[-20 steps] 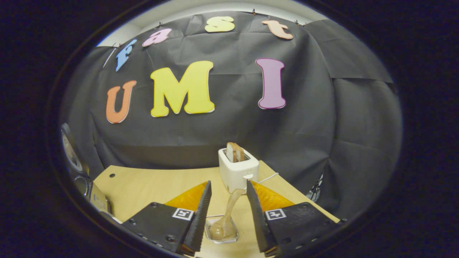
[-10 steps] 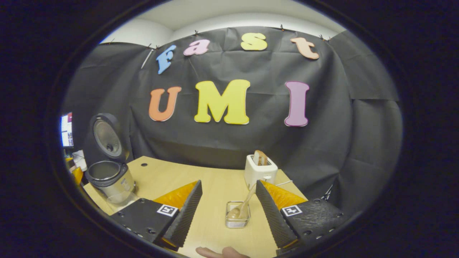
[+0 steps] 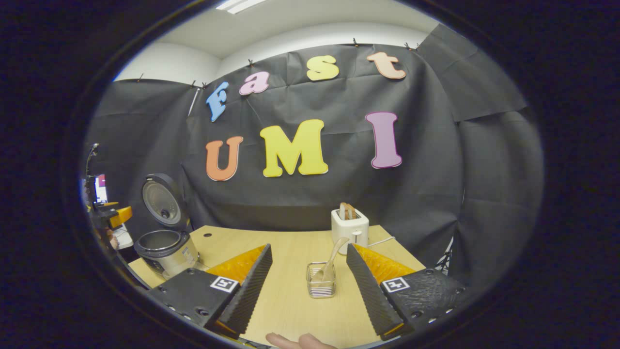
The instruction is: Close the left gripper, press the button to open the rice cooker; take a wooden spoon from the chopstick holder with the right hand, scoop a spoonful of rice and pour it into the rice cooker, then put the wooden spoon back into the chopstick holder.
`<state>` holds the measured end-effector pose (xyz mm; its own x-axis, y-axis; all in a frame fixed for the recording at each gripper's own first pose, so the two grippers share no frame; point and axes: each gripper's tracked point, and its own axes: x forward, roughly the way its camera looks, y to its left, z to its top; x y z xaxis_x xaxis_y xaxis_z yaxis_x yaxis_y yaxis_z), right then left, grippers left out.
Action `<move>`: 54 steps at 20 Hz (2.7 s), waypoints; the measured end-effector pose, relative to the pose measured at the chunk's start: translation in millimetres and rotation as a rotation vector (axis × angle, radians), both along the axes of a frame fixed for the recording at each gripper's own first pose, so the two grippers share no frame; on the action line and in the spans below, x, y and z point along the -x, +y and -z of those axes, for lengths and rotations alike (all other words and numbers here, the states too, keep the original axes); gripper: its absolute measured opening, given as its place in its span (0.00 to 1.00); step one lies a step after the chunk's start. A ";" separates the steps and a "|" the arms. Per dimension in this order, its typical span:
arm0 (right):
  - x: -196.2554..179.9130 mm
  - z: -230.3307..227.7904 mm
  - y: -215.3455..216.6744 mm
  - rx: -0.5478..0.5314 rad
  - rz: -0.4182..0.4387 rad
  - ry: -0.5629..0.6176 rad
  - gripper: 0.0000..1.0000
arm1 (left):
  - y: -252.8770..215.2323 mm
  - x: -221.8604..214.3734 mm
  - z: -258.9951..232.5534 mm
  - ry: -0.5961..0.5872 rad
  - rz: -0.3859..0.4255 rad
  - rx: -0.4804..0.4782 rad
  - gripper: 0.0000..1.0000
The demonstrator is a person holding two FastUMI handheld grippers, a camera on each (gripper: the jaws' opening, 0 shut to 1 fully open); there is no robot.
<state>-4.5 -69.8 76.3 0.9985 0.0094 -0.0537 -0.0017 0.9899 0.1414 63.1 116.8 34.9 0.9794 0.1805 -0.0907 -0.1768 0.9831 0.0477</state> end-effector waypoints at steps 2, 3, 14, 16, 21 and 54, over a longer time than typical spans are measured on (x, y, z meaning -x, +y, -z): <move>8.0 7.0 -5.5 0.005 -0.003 -0.004 0.88 | 0.7 -9.8 3.3 0.018 0.007 -0.009 0.99; 12.0 9.2 -5.7 0.005 -0.008 -0.010 0.88 | 1.4 -13.4 6.2 0.029 0.006 -0.006 0.99; 18.4 44.0 10.6 -0.007 -0.106 0.013 0.90 | 7.4 -65.6 -57.2 -0.105 0.004 -0.018 0.99; 17.3 48.1 9.8 -0.011 -0.116 0.010 0.88 | 11.5 -76.1 -65.8 -0.135 -0.015 -0.019 0.99; 18.3 58.3 5.4 0.037 -0.099 -0.010 0.89 | 17.1 -97.5 -104.3 -0.236 -0.030 -0.032 0.95; 17.2 74.5 43.6 0.041 -0.188 -0.013 0.96 | 41.1 -161.2 -82.5 -0.145 0.005 -0.018 1.00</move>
